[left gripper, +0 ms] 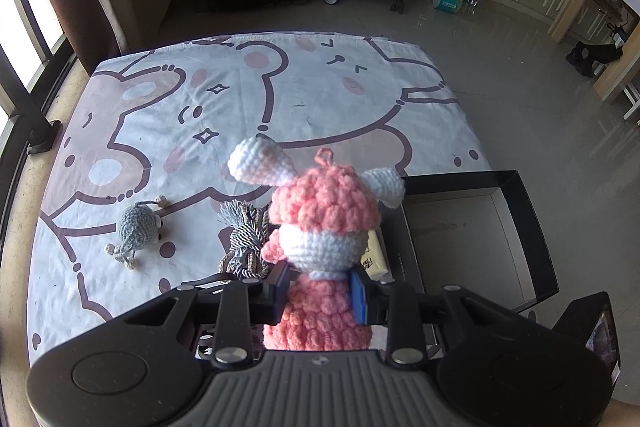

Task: Organize objects
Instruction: 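Lift the pink doll with the left tool while the right tool carries the ball toward the box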

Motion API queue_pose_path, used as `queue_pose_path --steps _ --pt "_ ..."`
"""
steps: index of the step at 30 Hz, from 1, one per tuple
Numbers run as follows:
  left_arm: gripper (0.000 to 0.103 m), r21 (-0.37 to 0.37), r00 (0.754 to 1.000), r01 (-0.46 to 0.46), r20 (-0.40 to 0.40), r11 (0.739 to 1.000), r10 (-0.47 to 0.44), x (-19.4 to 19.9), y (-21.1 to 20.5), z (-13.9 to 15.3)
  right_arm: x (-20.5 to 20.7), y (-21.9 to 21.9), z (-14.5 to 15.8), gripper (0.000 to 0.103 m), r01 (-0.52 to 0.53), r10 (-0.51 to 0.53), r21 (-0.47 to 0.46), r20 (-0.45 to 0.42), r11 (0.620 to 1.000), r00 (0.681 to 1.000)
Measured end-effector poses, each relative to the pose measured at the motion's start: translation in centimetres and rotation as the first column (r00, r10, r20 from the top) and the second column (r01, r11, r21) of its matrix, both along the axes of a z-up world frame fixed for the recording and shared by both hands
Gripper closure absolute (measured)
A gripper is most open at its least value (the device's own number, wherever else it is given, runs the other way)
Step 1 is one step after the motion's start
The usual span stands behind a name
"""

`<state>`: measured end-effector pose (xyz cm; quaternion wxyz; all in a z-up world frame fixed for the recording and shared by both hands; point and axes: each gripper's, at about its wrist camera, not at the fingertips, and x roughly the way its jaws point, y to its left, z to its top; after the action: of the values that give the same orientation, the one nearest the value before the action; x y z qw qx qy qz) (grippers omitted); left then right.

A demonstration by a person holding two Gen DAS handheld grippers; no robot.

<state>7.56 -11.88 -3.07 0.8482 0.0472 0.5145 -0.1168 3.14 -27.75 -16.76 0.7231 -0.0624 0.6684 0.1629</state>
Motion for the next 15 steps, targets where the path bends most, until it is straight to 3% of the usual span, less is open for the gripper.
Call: queue_pose_path --steps 5,8,15 --pt "0.070 -0.002 1.000 -0.003 -0.010 1.000 0.003 0.1 0.0 -0.3 -0.2 0.9 -0.8 0.050 -0.032 0.032 0.015 -0.033 0.999 0.999" --pt "0.070 -0.009 1.000 -0.006 -0.019 1.000 0.005 0.1 0.1 -0.4 -0.3 1.4 -1.0 0.062 -0.044 0.046 0.036 -0.056 0.998 0.997" --pt "0.070 -0.010 1.000 -0.014 -0.014 1.000 0.013 0.0 0.2 -0.3 -0.5 1.7 0.6 0.066 -0.072 0.073 0.037 -0.028 0.997 0.997"
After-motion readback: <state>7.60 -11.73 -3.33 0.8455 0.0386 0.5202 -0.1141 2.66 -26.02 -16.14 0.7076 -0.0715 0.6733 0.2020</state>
